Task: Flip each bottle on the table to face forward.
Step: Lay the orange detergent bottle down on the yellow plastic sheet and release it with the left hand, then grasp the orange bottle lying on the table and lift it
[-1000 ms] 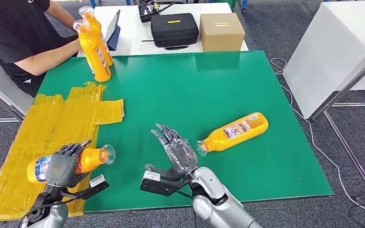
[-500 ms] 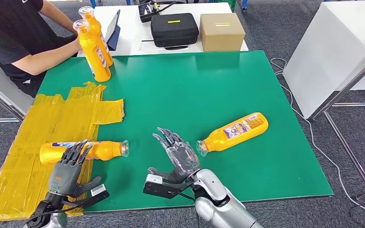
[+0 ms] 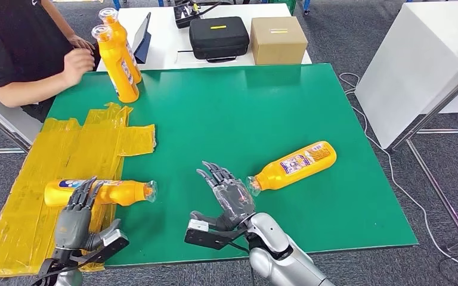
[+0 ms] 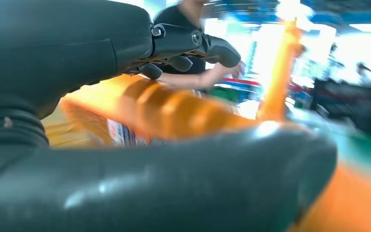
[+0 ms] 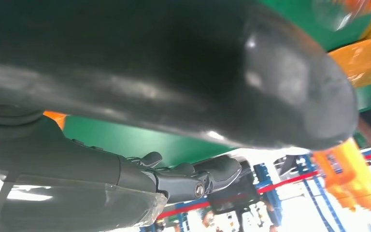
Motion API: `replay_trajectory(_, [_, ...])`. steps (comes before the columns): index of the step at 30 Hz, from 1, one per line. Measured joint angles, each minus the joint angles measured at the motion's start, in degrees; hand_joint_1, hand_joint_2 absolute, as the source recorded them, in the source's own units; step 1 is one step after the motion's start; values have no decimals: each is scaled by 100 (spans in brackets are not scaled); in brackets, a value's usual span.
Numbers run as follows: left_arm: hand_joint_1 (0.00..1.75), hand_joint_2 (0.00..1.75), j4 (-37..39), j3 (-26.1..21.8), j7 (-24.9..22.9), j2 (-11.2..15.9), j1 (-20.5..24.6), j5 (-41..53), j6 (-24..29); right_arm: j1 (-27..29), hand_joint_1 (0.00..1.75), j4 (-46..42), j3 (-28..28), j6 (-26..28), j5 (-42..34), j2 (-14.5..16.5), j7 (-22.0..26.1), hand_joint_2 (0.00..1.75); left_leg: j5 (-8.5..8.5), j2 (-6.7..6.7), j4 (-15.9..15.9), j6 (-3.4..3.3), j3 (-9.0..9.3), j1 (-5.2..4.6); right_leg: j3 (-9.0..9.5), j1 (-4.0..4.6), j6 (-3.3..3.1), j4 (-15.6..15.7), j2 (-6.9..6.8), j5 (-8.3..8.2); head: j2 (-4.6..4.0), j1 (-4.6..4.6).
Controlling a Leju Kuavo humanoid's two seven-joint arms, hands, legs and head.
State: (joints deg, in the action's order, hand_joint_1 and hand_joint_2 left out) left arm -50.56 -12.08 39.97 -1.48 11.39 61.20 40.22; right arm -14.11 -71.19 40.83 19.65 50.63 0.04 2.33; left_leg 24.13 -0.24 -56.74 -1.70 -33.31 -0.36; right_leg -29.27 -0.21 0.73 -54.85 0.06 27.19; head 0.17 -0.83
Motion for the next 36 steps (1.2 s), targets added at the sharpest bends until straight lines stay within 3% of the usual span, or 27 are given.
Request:
replay_trajectory(3, [0,0,-431,243,5,63,-202,-2039,0,44,0,-191,-243,-25,43,-223,-56,0,0,0,0,0,0,0,0,0,0,0,0,0,1,0])
replay_trajectory(7, [0,0,-1785,549,17,181,-683,-4743,-33,34,0,-438,-889,-472,-368,-751,11,175,0,-3,-2,-1,-1,-2,1,-8,1,1,-3,0,1,0])
replay_trajectory(10, [0,0,-3034,606,23,232,-1135,-5922,-371,218,0,-704,-1560,-885,-683,-1225,47,175,2,-12,-4,-4,-2,-8,1,-17,2,3,-11,0,1,1])
replay_trajectory(14, [0,0,-4433,463,26,144,-1646,-6210,-977,815,0,-1201,-2616,-1412,-908,-1849,148,175,10,-19,-8,-15,-9,-18,-2,-28,5,6,-15,3,1,2])
replay_trajectory(21, [0,0,-5282,410,25,23,-1902,-6232,-1120,1576,0,-1500,-4300,-2240,-952,-2841,600,175,17,-25,-8,-27,-3,-26,6,-29,12,9,-15,3,0,2])
replay_trajectory(27, [0,0,-5449,408,25,-119,-1932,-6187,-1191,1787,0,-1576,-5096,-2624,-335,-3121,826,175,15,-15,-8,-27,5,-22,11,-24,12,9,-12,2,1,3])
replay_trajectory(36, [0,0,-5509,410,25,-218,-1939,-6169,-1178,1701,0,-1559,-5261,-2563,408,-3184,812,175,15,-9,-7,-27,3,-21,12,-21,12,8,-11,2,1,3])
